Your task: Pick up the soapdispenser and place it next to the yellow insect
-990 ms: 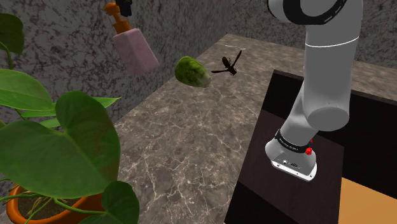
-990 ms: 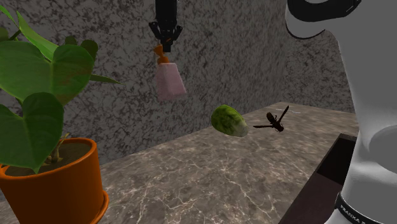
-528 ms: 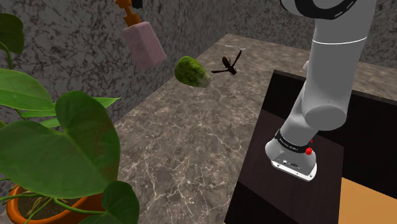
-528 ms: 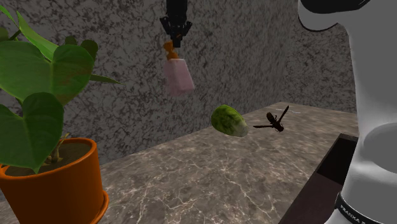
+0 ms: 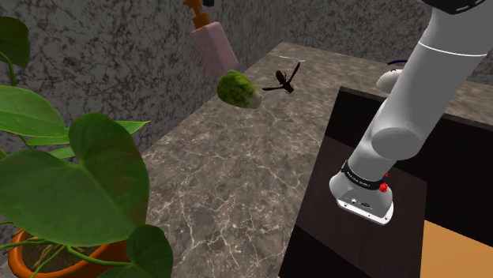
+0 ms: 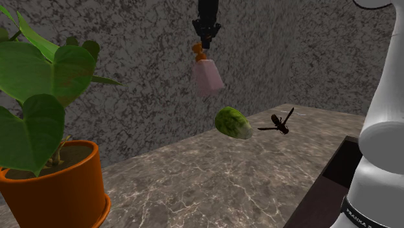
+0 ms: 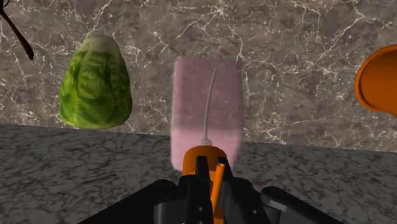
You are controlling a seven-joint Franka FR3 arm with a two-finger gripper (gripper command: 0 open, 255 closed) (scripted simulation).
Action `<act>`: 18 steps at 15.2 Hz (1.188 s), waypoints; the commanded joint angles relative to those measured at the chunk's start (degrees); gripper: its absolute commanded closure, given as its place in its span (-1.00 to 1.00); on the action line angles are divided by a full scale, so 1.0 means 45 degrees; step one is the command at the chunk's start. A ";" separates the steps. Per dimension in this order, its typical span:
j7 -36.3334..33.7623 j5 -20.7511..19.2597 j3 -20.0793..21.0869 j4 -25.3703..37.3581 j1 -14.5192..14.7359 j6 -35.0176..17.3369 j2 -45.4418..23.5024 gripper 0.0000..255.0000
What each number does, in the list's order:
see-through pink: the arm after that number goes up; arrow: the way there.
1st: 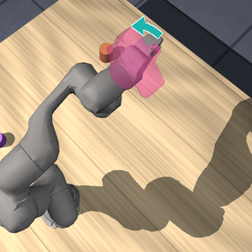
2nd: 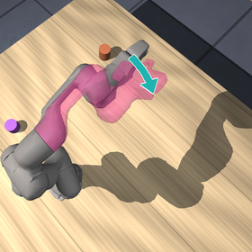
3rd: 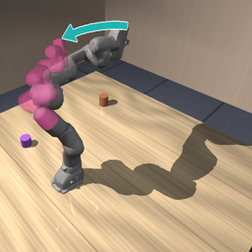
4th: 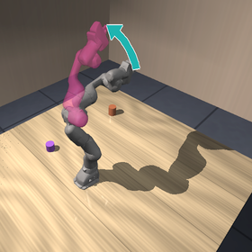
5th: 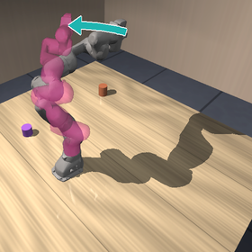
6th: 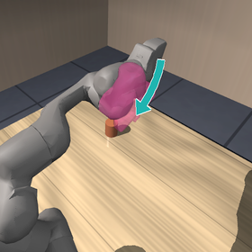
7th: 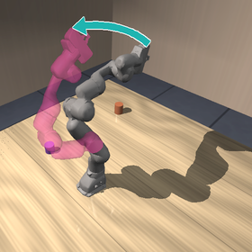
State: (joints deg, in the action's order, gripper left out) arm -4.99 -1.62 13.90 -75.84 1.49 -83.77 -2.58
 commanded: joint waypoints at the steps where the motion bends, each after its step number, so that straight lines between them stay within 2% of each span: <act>1: 0.0679 0.0229 -0.0329 -0.0791 -0.0388 -0.0194 0.0621 1.00; 9: 0.3245 0.0644 -0.1756 -0.2666 -0.1575 -0.0459 0.2243 1.00; 18: 0.6111 0.0666 -0.3480 -0.3390 -0.2726 -0.0442 0.2921 1.00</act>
State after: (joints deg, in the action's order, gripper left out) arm 21.03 1.41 -0.91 -90.24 -10.23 -85.52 10.00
